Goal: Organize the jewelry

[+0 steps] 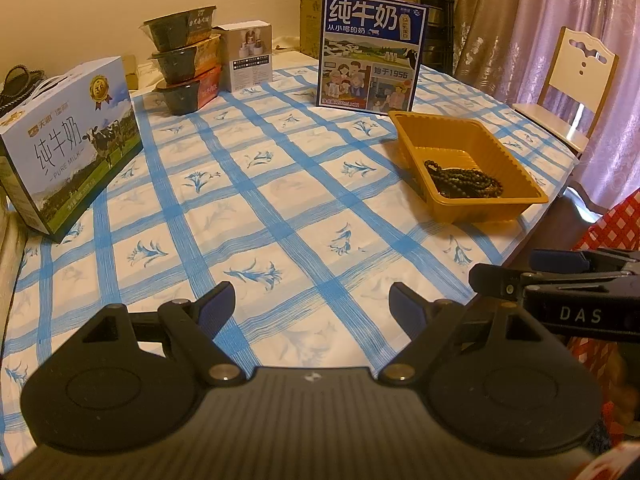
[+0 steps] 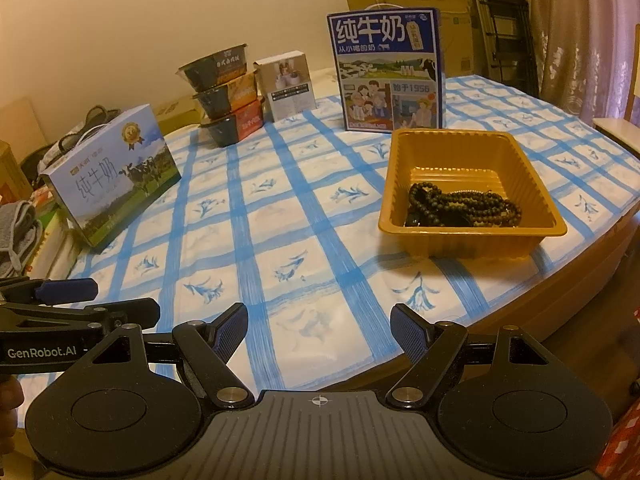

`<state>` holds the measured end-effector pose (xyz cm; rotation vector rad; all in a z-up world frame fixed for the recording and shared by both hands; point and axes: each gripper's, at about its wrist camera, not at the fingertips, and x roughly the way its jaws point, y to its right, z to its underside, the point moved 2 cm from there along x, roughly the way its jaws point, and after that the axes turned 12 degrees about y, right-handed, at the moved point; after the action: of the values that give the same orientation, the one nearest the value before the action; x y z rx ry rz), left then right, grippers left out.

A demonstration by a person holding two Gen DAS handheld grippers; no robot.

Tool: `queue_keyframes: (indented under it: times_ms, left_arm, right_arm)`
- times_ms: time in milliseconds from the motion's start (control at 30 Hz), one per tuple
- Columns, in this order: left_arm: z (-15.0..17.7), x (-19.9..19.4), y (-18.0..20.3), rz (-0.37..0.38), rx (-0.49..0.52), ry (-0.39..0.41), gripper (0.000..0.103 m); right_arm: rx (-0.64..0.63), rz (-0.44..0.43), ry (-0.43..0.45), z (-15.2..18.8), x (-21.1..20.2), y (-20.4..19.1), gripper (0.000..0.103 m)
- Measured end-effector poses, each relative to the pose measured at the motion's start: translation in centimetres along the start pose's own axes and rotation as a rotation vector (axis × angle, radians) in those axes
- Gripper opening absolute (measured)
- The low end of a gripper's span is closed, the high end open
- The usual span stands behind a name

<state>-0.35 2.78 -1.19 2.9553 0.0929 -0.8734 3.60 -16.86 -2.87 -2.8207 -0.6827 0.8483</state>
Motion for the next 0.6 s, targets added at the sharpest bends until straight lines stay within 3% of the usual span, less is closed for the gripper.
queue_keyframes:
  times_ms: [600]
  left_arm:
    - [-0.39, 0.01, 0.16, -0.001, 0.005, 0.005, 0.083]
  right_arm:
    - [0.005, 0.001, 0.010, -0.33, 0.00, -0.08, 0.078]
